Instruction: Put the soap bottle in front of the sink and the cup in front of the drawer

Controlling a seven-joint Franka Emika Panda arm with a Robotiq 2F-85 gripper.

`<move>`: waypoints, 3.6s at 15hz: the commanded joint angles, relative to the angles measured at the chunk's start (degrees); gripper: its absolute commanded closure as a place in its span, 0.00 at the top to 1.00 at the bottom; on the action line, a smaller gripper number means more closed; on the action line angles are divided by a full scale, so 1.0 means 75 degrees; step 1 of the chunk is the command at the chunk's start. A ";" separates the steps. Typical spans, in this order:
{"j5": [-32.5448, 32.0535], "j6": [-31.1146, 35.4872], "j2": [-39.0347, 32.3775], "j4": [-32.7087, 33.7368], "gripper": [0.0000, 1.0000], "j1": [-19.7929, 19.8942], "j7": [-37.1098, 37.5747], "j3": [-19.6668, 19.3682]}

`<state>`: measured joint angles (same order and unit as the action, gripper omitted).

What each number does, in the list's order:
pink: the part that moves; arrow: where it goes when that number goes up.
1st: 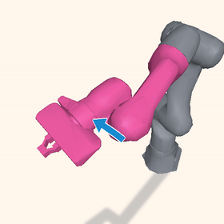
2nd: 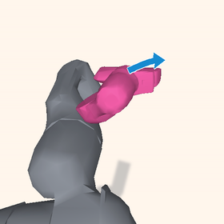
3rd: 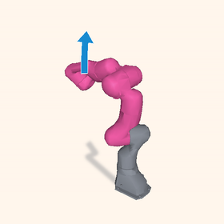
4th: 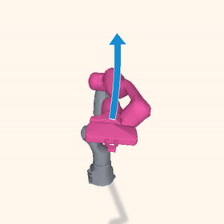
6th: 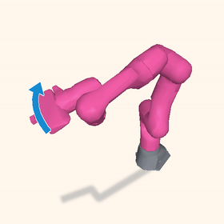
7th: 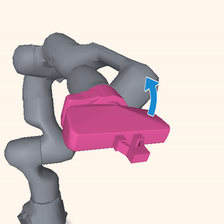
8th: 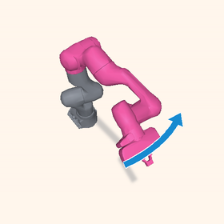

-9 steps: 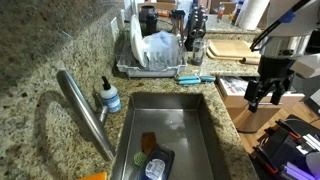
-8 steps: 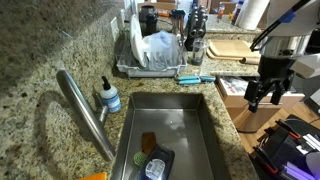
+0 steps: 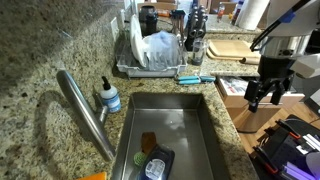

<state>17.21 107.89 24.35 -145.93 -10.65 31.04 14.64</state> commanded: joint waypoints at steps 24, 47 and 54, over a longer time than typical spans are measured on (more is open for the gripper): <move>-0.2537 0.3905 -0.5114 0.4711 1.00 -0.1758 0.4133 0.0561; -0.4033 0.4112 -0.7556 0.7725 1.00 -0.2822 0.6509 -0.0707; -0.3661 0.4363 -0.7552 0.8031 1.00 -0.2957 0.6505 -0.0806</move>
<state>-11.04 140.77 -32.18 -86.07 -32.00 80.29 9.57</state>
